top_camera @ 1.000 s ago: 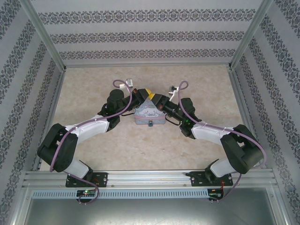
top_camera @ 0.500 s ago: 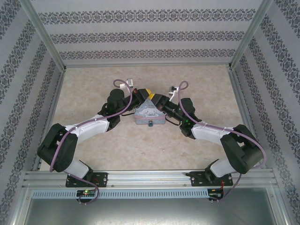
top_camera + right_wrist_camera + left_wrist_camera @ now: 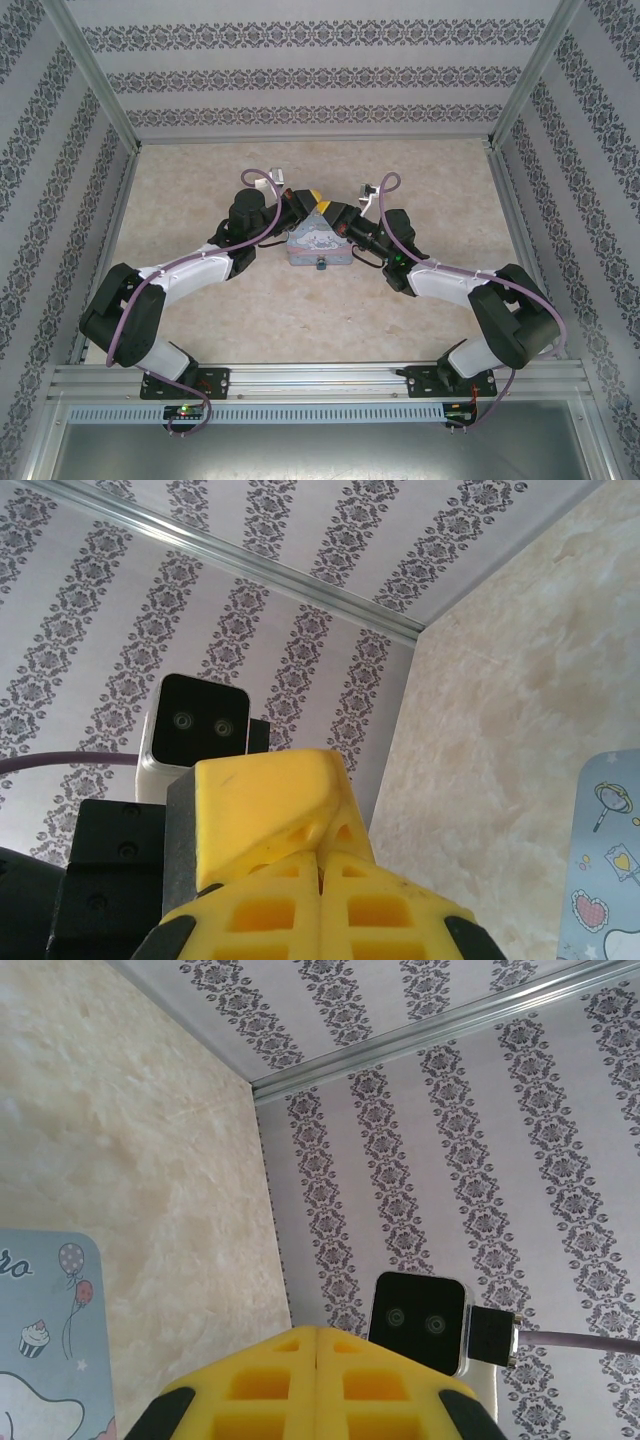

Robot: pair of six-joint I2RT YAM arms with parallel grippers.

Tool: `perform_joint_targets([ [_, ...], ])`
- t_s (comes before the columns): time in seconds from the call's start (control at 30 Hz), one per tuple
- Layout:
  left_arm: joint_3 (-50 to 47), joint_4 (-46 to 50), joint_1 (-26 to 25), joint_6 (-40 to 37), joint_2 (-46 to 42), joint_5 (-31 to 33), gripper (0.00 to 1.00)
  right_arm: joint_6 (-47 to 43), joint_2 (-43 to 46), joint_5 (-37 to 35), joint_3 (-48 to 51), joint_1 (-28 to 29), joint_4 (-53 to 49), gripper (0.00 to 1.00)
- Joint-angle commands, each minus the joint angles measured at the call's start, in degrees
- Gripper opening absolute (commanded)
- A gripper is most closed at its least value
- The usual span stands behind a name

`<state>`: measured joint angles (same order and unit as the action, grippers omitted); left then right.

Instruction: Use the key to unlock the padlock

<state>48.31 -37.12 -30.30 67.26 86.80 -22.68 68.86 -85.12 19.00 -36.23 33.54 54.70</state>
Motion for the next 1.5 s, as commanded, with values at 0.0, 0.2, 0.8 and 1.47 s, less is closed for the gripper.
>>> perform_joint_targets([
  [0.0,2.44,1.04,-0.40,-3.04,-0.58,-2.34,0.18,-1.01,0.25,2.19,0.98,0.59,1.20,0.00],
  [0.2,0.92,9.57,1.46,-7.43,-7.14,0.13,0.81,-1.02,3.59,2.06,4.77,-1.32,0.13,0.00],
  [0.8,-11.71,36.06,-0.81,-22.18,-17.67,7.61,0.90,6.48,10.40,-8.18,7.35,-5.26,-19.09,0.00],
  [1.47,-14.07,12.43,-7.71,-28.75,1.12,5.27,0.61,9.53,1.41,-13.92,3.27,-1.89,-15.15,0.00],
])
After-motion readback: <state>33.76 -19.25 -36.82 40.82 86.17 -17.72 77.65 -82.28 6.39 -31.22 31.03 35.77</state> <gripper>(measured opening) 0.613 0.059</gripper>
